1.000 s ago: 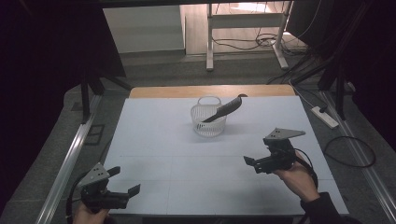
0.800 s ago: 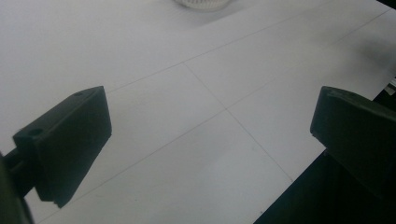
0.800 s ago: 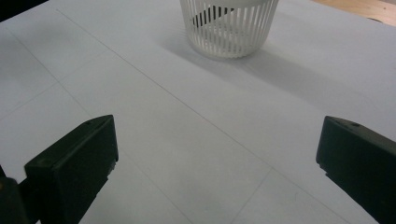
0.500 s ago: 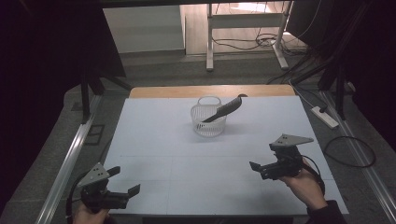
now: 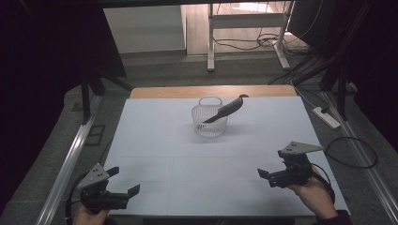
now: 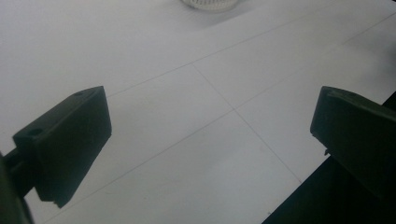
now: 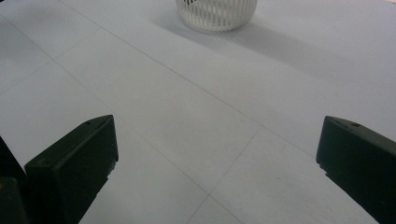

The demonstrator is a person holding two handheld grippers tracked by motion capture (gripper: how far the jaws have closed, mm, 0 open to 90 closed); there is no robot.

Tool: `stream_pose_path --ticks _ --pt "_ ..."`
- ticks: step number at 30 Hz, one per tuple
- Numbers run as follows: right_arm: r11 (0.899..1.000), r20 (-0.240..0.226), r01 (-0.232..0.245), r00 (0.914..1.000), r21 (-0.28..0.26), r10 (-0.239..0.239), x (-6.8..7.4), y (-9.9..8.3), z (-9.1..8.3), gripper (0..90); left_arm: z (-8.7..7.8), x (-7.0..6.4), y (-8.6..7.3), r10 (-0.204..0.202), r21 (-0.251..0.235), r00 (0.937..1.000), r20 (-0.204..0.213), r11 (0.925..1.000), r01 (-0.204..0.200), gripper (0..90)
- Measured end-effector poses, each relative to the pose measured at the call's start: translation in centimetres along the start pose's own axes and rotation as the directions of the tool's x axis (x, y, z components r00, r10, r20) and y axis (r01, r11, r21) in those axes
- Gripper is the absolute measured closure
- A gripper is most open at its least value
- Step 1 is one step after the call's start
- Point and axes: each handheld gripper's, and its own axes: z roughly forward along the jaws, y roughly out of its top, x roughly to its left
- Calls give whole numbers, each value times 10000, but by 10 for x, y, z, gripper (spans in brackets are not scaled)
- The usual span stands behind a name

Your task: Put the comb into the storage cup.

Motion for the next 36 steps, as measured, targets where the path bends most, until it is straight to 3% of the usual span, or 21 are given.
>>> stream_pose_path --ticks 24,36 --pt "9990 506 -441 9978 68 437 -6 -27 -24 0 -3 3 -2 -99 30 9998 -159 9999 100 0" --pt "9968 956 -801 9922 -51 803 -12 -40 -40 0 -2 3 -2 -87 48 9999 -127 10000 88 0"
